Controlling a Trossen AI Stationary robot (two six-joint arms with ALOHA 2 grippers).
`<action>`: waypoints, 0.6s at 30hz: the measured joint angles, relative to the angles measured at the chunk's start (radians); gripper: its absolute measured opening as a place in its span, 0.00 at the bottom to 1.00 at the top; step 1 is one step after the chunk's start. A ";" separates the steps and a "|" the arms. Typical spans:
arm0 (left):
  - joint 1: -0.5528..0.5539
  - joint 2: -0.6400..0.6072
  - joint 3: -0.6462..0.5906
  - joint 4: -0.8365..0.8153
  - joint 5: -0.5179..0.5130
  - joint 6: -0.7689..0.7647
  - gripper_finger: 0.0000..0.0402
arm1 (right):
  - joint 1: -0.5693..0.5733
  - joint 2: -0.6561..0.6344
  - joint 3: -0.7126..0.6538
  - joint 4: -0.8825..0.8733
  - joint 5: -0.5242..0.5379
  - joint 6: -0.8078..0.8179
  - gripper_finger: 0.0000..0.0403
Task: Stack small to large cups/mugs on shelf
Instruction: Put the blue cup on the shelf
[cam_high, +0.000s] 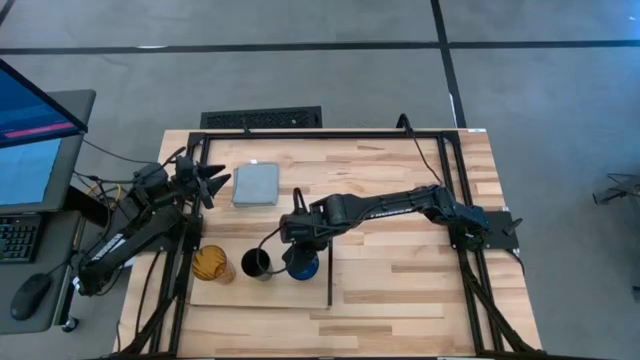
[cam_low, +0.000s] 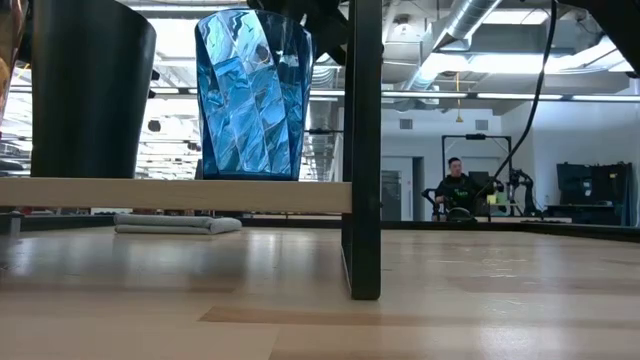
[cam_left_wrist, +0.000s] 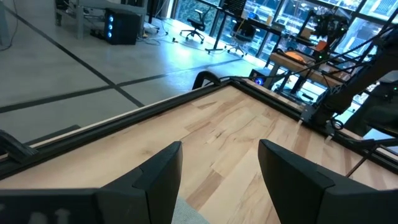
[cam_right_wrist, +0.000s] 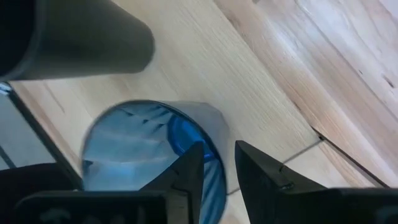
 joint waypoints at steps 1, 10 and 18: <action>0.000 0.000 0.000 0.000 0.000 0.000 0.51 | 0.000 0.000 0.000 -0.006 0.000 0.000 0.28; 0.000 0.000 0.000 0.000 0.001 0.000 0.51 | 0.000 0.000 0.000 -0.013 0.000 -0.008 0.28; 0.000 0.000 0.000 -0.001 0.002 0.000 0.51 | 0.000 0.000 0.000 -0.013 0.000 -0.009 0.28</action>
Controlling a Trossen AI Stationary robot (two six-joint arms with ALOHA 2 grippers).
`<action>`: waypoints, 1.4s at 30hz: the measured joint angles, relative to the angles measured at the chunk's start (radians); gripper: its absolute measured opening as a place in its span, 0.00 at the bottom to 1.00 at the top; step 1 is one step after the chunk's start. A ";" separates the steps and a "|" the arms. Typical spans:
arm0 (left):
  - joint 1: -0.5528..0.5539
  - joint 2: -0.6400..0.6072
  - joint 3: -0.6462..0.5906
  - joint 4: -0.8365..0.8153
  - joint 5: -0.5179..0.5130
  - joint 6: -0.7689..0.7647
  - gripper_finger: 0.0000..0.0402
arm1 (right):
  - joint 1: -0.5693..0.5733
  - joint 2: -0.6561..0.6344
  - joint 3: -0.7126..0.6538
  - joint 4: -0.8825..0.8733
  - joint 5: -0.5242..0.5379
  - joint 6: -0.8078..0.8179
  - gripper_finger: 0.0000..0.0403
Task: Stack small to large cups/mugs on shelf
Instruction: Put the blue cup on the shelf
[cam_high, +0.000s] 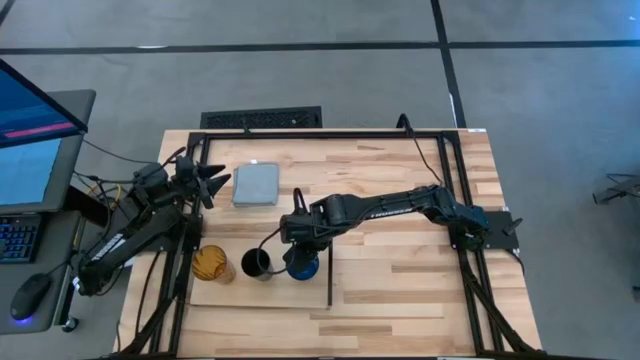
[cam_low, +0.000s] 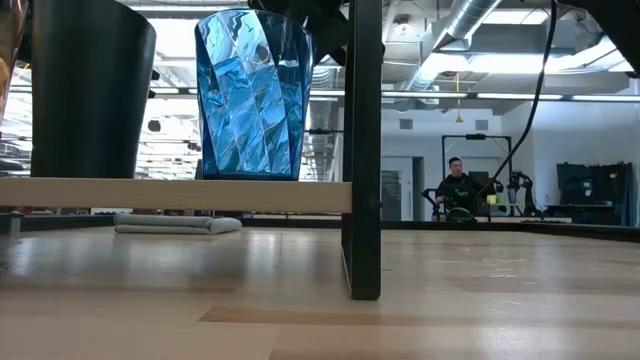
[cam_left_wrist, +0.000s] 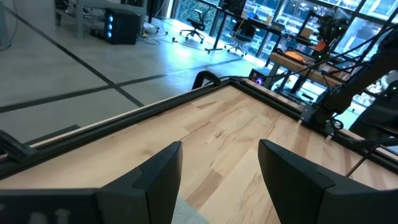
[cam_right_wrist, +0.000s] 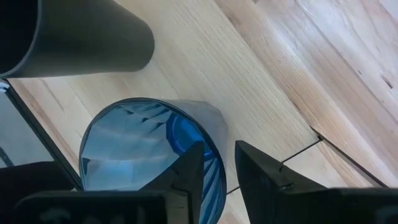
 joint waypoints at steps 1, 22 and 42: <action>0.000 0.000 0.000 0.000 0.000 0.000 0.51 | 0.000 0.000 0.000 0.000 0.000 0.000 0.28; 0.000 0.000 0.000 0.000 0.000 0.003 0.51 | -0.031 -0.049 0.049 -0.088 0.160 -0.097 0.28; 0.000 -0.001 0.000 0.011 -0.024 0.011 0.51 | -0.165 -0.441 0.049 -0.103 0.594 -0.343 0.28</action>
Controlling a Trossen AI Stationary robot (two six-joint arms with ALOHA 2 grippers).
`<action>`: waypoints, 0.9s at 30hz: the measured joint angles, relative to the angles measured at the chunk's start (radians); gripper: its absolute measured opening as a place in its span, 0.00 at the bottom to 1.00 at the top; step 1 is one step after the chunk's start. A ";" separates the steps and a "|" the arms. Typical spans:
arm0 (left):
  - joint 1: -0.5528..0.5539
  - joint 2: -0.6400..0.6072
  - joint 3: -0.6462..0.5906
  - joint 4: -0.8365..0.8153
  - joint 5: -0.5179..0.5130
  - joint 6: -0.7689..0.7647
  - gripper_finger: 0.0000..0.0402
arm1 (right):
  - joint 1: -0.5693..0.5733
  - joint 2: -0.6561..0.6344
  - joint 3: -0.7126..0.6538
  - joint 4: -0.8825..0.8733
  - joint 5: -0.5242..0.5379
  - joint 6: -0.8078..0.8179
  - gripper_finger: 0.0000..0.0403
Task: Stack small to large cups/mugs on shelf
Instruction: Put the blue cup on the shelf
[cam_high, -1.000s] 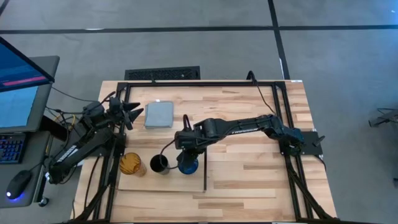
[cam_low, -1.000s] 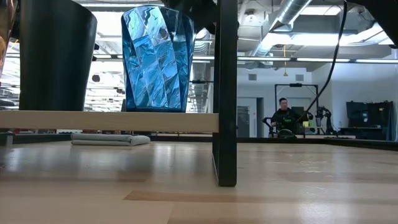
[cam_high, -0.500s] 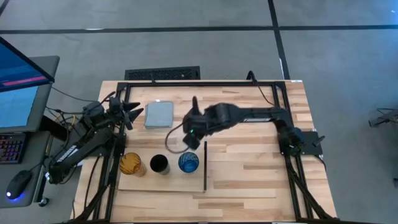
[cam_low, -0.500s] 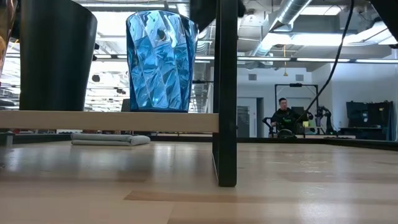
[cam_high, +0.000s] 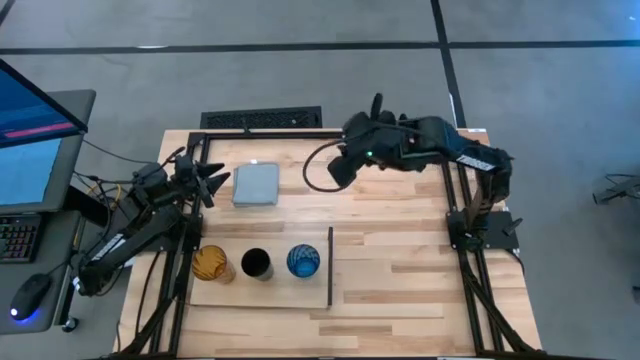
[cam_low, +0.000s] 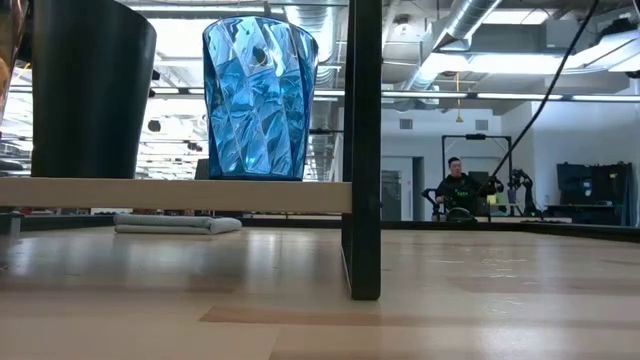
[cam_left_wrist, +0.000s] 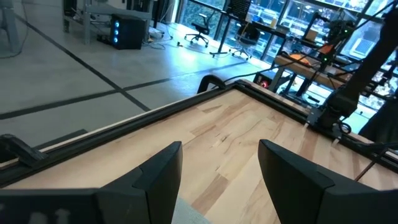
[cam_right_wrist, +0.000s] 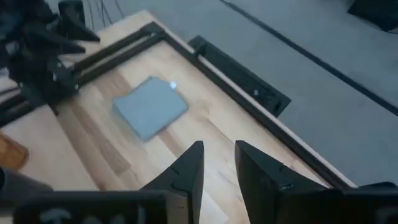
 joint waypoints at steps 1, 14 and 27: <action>0.000 0.000 0.000 0.000 -0.002 0.000 0.51 | -0.007 0.006 0.000 -0.009 -0.013 -0.012 0.28; 0.000 0.000 0.000 -0.004 -0.003 0.002 0.51 | 0.025 0.370 -0.021 -0.038 -0.430 -0.152 0.28; 0.000 0.000 0.000 -0.005 -0.001 0.002 0.51 | 0.071 0.415 -0.019 0.034 -0.588 -0.102 0.28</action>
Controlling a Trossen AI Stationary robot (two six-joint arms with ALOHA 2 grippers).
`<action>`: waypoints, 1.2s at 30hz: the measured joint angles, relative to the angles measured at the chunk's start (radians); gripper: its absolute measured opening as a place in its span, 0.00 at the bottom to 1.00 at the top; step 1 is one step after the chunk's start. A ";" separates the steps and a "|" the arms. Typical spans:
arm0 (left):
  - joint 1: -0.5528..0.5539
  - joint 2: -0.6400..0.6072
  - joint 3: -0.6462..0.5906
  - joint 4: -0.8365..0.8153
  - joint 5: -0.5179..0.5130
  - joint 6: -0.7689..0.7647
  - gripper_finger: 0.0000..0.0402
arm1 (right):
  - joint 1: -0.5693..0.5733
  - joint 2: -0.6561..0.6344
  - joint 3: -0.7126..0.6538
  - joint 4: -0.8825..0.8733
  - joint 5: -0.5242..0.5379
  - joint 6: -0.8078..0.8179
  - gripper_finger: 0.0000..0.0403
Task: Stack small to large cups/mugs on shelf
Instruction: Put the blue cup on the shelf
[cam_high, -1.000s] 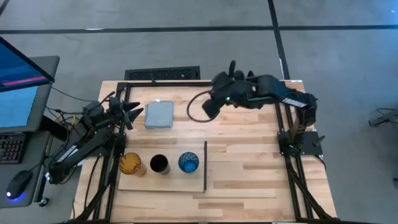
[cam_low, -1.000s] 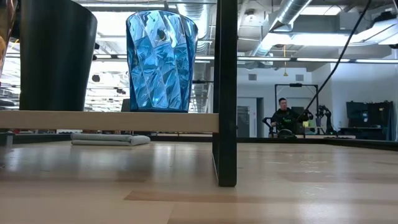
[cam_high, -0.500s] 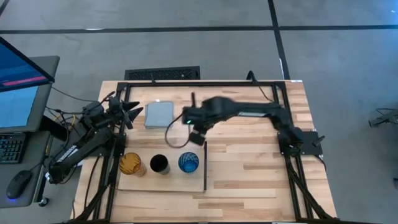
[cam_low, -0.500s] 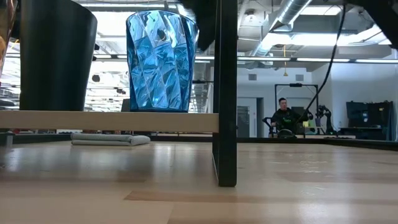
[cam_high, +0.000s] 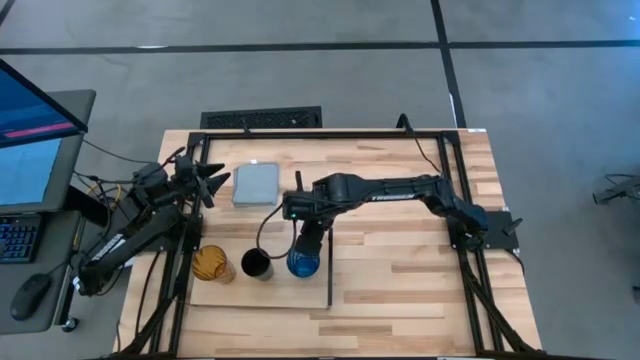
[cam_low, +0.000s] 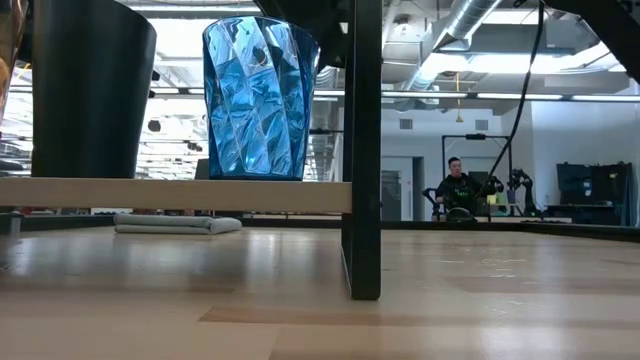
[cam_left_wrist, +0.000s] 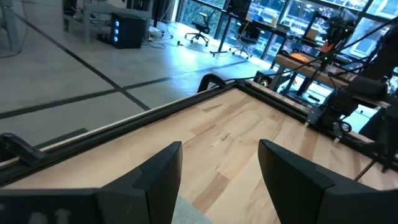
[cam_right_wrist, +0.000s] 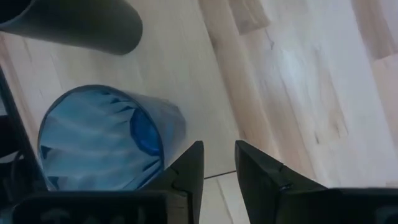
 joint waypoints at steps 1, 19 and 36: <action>0.000 0.000 0.000 0.000 0.000 0.000 0.51 | 0.001 0.000 0.000 -0.003 -0.016 0.006 0.28; 0.000 0.000 0.000 0.000 0.004 -0.001 0.51 | 0.023 0.002 0.000 -0.014 -0.040 0.055 0.28; 0.000 0.000 0.000 -0.001 0.003 -0.002 0.51 | 0.025 0.002 0.000 -0.013 -0.041 0.062 0.28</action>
